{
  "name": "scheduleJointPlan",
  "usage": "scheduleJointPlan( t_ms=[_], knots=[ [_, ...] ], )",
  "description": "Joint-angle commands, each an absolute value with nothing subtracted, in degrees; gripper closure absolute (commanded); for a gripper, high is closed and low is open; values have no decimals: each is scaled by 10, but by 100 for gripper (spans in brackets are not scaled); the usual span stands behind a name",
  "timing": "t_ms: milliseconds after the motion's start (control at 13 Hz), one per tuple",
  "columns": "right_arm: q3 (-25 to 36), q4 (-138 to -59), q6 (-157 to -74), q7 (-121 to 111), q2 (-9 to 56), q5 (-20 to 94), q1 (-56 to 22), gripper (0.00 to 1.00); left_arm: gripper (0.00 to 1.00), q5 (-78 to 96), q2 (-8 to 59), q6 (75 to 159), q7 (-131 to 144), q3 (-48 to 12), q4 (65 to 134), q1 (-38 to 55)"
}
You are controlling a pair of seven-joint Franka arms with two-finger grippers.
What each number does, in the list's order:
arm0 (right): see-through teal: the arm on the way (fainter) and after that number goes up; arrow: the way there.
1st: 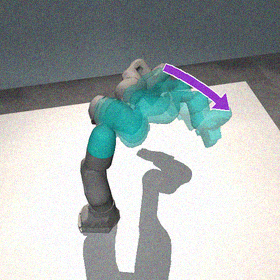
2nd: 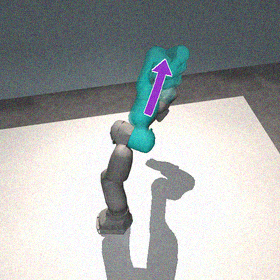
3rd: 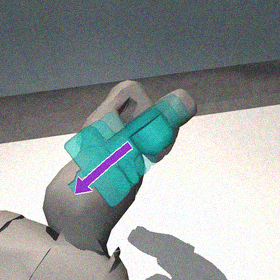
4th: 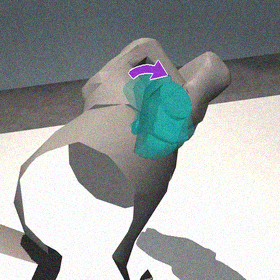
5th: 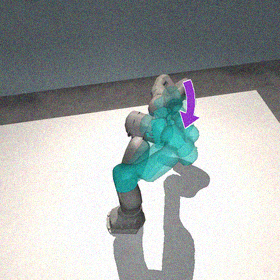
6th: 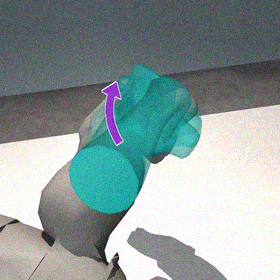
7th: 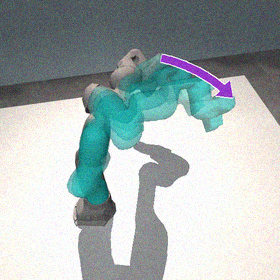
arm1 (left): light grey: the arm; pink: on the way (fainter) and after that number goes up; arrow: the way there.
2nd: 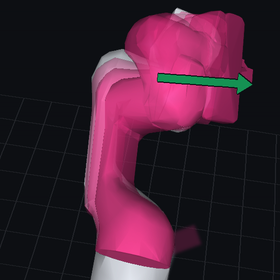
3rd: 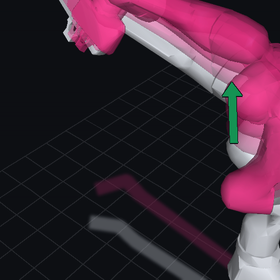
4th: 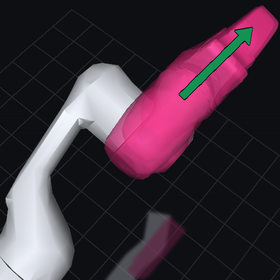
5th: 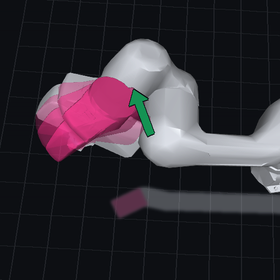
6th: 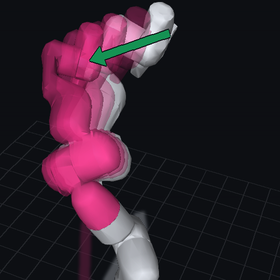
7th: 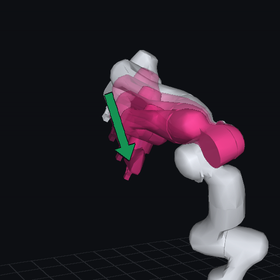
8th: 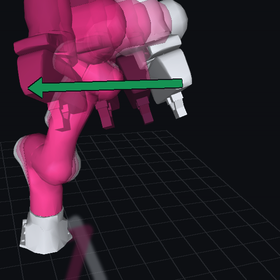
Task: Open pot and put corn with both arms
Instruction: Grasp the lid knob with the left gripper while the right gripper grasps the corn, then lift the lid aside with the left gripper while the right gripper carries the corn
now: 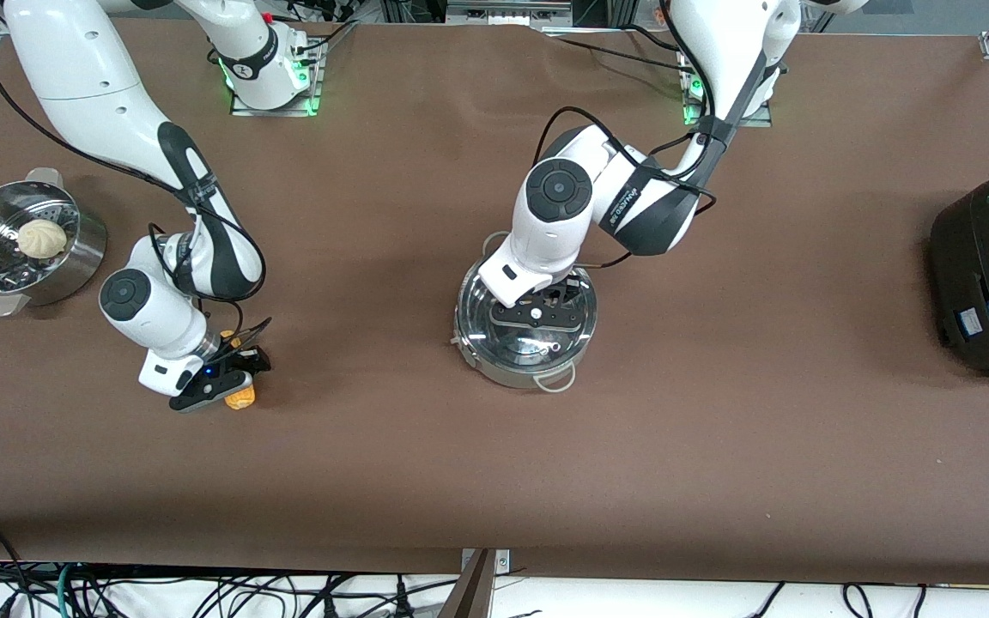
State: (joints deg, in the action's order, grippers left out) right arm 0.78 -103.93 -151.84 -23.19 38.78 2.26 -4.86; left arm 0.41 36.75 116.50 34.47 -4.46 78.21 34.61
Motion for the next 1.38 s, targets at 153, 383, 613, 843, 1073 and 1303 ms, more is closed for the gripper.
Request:
scheduleJointPlan(
  t_ms=[153,383,613,843,1073,1303],
  knots=[
    [4,-1014,-1422,-246,345,34,-44,77,90,-7,324,1128,352,-44,774,347],
    [4,-1013,-1395,-246,325,33,-44,78,93,-2,281,1078,346,-43,771,344],
    [7,-994,-1320,-245,298,34,-44,78,93,-9,248,1018,328,-42,771,314],
    [4,-969,-1234,-204,268,39,-47,79,93,-9,236,968,204,-41,772,246],
    [1,-952,-1195,-147,264,39,-61,79,93,-9,228,931,33,-41,778,166],
    [-46,-952,-1186,-35,251,32,-69,79,93,-12,229,918,-93,-40,794,94]
  ],
)
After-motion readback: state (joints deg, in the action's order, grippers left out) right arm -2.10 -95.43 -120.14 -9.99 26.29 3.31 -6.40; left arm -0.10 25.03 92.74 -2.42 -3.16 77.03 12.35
